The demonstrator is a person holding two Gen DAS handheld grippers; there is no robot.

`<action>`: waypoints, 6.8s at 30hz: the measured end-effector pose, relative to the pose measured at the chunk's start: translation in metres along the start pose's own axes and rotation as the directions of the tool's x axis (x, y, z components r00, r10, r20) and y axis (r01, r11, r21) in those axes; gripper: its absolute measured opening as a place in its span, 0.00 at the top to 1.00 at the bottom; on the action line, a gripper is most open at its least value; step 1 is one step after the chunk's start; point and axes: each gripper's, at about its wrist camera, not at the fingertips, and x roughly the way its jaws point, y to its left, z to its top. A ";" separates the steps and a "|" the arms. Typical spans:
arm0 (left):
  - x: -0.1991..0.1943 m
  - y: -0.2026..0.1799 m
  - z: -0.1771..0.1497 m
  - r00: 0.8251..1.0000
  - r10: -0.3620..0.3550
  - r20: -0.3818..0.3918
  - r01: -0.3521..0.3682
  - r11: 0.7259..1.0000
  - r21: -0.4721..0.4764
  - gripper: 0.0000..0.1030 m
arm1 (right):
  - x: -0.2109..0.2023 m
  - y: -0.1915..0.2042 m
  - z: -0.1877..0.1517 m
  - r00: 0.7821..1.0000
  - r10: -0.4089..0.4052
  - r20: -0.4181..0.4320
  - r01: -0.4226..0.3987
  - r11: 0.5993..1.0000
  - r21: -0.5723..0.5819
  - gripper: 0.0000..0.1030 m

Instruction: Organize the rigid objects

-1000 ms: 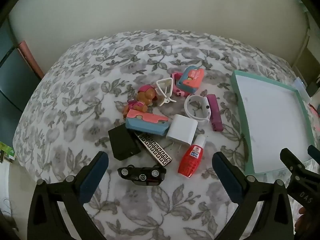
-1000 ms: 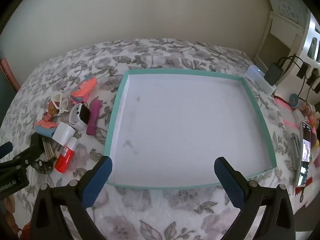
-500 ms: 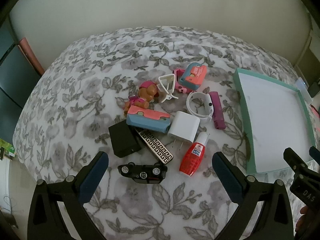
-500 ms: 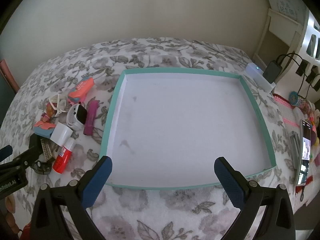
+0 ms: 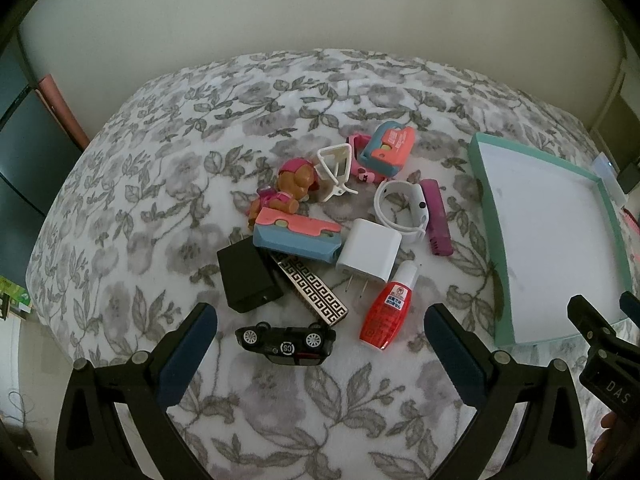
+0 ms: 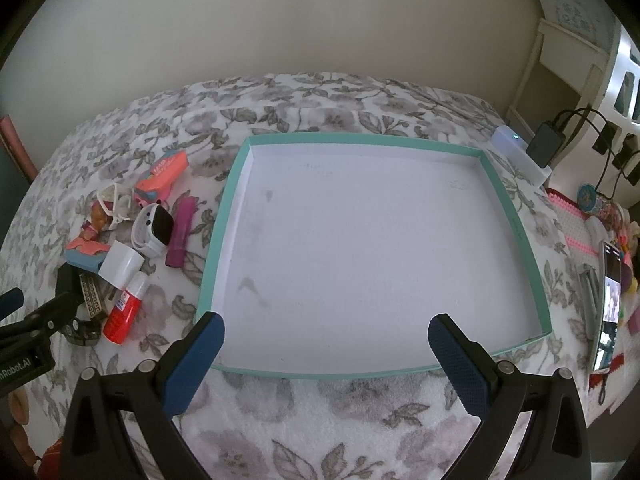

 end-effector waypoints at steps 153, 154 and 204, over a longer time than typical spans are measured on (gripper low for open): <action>0.111 -0.015 -0.018 0.963 -0.125 -0.240 0.106 0.990 -0.094 0.29 | 0.043 0.100 -0.014 0.898 0.278 -0.340 -0.329 0.939 -0.102 0.72; 0.113 -0.017 -0.018 0.963 -0.126 -0.238 0.106 0.990 -0.095 0.29 | 0.043 0.100 -0.014 0.898 0.279 -0.340 -0.329 0.939 -0.100 0.72; 0.010 -0.010 0.059 0.992 -0.124 0.024 0.124 0.992 0.001 0.27 | -0.001 0.081 0.022 0.914 0.378 -0.150 -0.388 0.921 -0.044 0.79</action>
